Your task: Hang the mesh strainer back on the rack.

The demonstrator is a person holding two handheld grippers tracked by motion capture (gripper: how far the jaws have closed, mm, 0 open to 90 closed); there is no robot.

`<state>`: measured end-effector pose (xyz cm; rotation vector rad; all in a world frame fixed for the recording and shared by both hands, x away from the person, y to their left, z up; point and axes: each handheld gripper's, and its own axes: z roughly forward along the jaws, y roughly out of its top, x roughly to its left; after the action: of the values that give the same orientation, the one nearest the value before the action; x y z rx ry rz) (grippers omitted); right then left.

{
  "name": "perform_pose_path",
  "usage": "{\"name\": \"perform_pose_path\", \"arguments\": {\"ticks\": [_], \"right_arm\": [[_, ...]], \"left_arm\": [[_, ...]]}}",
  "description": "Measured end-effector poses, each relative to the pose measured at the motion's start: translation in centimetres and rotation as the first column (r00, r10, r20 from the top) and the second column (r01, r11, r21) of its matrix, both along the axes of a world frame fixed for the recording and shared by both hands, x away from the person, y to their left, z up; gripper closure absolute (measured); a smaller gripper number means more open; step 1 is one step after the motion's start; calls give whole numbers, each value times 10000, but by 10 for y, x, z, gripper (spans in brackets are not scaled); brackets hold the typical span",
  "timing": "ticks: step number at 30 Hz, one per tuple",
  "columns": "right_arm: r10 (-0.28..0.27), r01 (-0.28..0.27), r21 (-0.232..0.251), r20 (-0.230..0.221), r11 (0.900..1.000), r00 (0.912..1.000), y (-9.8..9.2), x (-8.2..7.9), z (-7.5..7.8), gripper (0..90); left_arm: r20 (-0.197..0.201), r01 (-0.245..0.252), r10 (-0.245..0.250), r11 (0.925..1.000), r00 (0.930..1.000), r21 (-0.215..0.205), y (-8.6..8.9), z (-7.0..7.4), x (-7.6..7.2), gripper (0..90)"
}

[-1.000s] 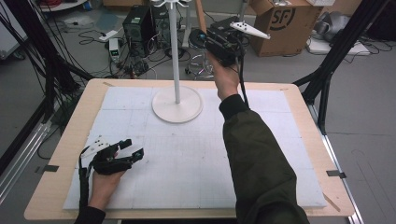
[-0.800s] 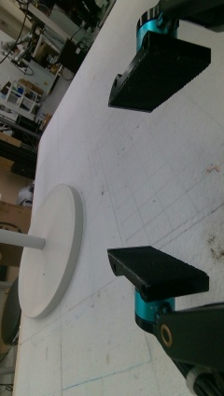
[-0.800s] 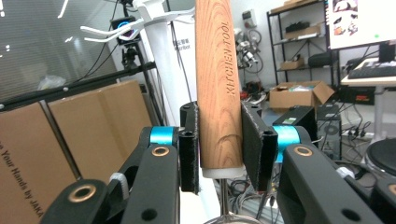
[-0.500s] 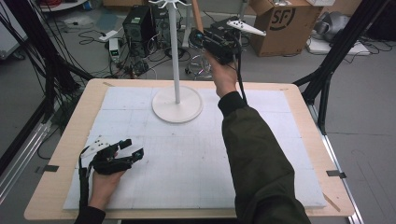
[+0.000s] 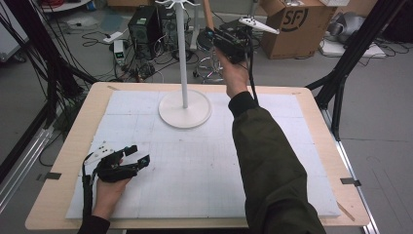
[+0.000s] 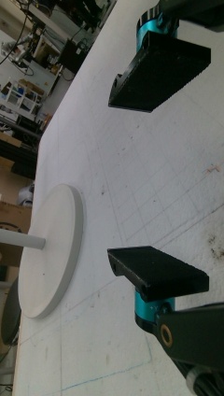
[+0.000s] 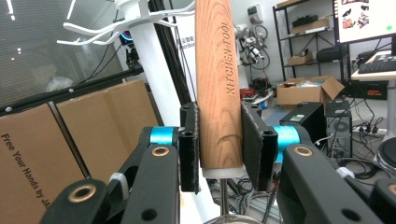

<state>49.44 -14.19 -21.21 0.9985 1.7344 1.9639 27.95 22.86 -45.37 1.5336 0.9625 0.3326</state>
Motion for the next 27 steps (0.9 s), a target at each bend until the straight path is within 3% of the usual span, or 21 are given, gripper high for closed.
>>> {"name": "perform_pose_path", "arguments": {"ticks": [16,27], "right_arm": [[428,-428,-267,2,9987,9991,15,0,-2,705],[340,-339,-396,18,9986,9994,16,-3,-15,705]], "left_arm": [[-18,25,-25,10000,10000,-31,0,0,0,232],[20,42,-42,10000,10000,38,0,0,-1,232]]}}
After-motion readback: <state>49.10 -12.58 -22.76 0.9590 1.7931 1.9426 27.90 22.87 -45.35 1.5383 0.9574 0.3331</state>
